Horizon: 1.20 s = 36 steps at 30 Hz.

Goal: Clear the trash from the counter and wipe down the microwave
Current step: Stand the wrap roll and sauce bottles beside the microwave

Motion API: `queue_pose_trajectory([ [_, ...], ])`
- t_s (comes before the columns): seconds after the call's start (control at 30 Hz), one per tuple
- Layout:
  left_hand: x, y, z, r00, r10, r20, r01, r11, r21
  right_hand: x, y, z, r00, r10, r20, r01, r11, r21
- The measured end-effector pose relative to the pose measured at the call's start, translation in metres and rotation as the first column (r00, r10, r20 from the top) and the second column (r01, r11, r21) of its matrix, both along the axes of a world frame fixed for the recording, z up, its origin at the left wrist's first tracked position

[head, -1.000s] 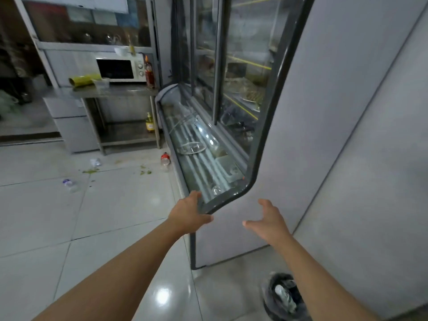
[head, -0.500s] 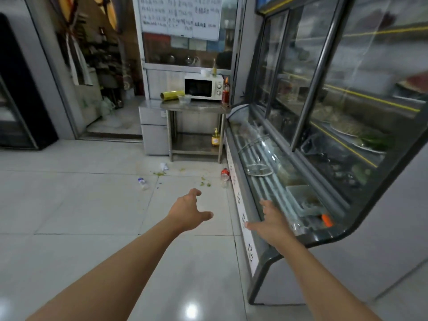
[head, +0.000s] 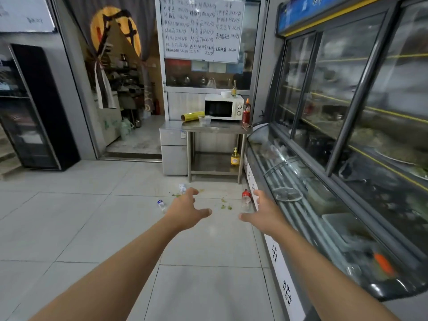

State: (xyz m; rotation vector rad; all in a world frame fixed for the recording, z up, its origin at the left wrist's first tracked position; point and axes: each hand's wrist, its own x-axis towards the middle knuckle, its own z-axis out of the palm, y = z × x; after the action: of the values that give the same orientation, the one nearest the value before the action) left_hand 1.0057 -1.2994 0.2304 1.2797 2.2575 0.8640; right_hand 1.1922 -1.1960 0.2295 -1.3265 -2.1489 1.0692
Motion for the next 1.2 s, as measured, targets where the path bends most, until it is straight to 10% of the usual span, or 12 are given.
queue_pose_trajectory([
  [1.2,-0.255,0.432,0.033,0.996,0.060,0.061,-0.066,0.992,0.107,-0.260,0.453,0.032,0.999,0.043,-0.002,-0.043,0.996,0.082],
])
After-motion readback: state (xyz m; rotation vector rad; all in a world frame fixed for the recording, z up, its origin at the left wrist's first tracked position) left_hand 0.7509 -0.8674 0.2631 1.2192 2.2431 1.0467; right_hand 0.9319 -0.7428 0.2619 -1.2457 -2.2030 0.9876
